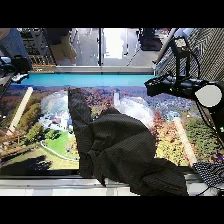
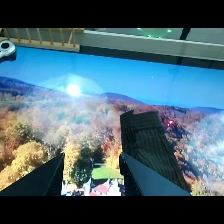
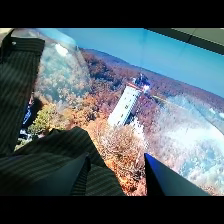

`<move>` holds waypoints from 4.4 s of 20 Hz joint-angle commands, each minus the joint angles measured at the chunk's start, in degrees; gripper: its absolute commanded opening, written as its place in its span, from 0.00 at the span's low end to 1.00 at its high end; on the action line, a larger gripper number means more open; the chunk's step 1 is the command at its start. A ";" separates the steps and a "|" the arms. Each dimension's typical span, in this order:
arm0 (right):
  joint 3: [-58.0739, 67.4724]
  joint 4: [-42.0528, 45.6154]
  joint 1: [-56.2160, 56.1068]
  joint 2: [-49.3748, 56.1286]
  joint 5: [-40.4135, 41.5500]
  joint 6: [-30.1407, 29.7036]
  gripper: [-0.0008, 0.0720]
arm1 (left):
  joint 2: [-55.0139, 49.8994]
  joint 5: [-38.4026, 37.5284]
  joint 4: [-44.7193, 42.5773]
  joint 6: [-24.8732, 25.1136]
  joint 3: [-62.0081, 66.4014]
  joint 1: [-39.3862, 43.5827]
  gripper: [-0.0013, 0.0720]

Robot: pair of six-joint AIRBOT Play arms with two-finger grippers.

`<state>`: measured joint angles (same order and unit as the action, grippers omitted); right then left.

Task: Fold the clothes and pants, and hang the long-sleeved shirts on hangers.

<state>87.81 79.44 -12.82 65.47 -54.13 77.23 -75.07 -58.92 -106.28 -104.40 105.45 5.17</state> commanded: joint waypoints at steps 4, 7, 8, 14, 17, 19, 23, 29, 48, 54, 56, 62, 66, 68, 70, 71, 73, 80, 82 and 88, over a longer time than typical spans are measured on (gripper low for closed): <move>-0.02 -0.02 -0.07 0.02 -0.02 0.00 0.57 | 0.00 0.00 0.02 0.00 -0.02 0.02 0.49; -0.02 -0.02 -0.07 0.02 -0.02 0.02 0.57 | 0.00 0.02 0.02 0.02 -0.02 0.02 0.49; -0.02 -0.02 -0.07 0.02 -0.02 0.00 0.57 | 0.00 0.00 0.02 0.00 -0.02 0.02 0.49; -0.02 -0.02 -0.07 0.02 -0.02 0.00 0.57 | -0.17 0.87 0.87 0.00 -0.02 0.09 0.49; 0.00 -3.15 -0.07 0.00 8.55 0.33 0.57 | -0.57 1.33 0.85 0.00 -0.02 0.09 0.49; -0.02 -9.97 -0.09 -0.26 9.90 2.23 0.57 | -0.61 1.09 0.83 0.02 -0.02 0.07 0.49; -0.02 -14.69 -0.07 -0.42 4.37 2.16 0.57 | -0.79 -4.63 0.92 0.00 -0.02 0.07 0.50; -5.01 -10.36 -0.02 -0.11 -30.05 -2.67 0.73 | -0.63 -24.20 21.16 21.75 -3.52 -0.04 0.98; -47.76 0.52 -0.04 -12.79 -22.53 -6.34 0.97 | -5.92 -7.23 55.36 43.65 -58.77 1.40 0.98; -47.63 -10.25 -0.09 -5.03 -16.31 -2.99 0.05 | -8.55 -2.62 60.08 45.24 -58.14 6.99 0.04; -45.64 -14.19 -0.07 -8.04 -21.97 -5.29 0.05 | -6.25 -11.21 60.11 45.79 -55.08 5.55 0.04; -20.72 -28.28 -0.07 -29.11 -37.24 -0.07 0.04 | 13.29 -45.86 85.94 51.23 -33.83 -12.11 0.04; -1.81 -28.83 -0.07 -36.92 -33.62 4.46 0.05 | 24.02 -42.01 133.57 51.28 -21.77 -29.09 0.04; 5.60 -29.88 -0.07 -38.10 -26.86 4.20 0.05 | 26.82 -34.77 151.84 49.29 -17.49 -35.52 0.04; 11.30 -28.55 -0.07 -37.73 -16.68 2.40 0.05 | 27.74 -24.06 157.09 49.35 -13.77 -39.43 0.04; 12.76 -24.57 -0.07 -37.33 -11.54 1.79 0.04 | 27.69 -17.35 153.20 49.35 -12.22 -40.59 0.04; 12.83 -7.74 -0.02 -34.71 -6.19 7.89 0.04 | 26.86 -0.81 132.91 48.54 -10.14 -40.70 0.04; 12.83 7.78 0.00 9.97 -15.65 19.78 0.05 | 0.31 -0.94 70.10 31.17 -11.58 -10.99 0.04; 12.90 4.26 1.73 24.02 -15.65 19.80 0.07 | -9.53 -1.38 60.30 26.43 -12.59 -8.41 0.04; 12.92 -37.24 15.21 37.38 -19.50 2.47 0.69 | -23.63 -9.33 54.80 23.06 -12.50 -15.10 0.79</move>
<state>100.60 59.64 -2.79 98.35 -71.64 88.42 -93.65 -63.46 -46.98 -80.03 92.97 -7.66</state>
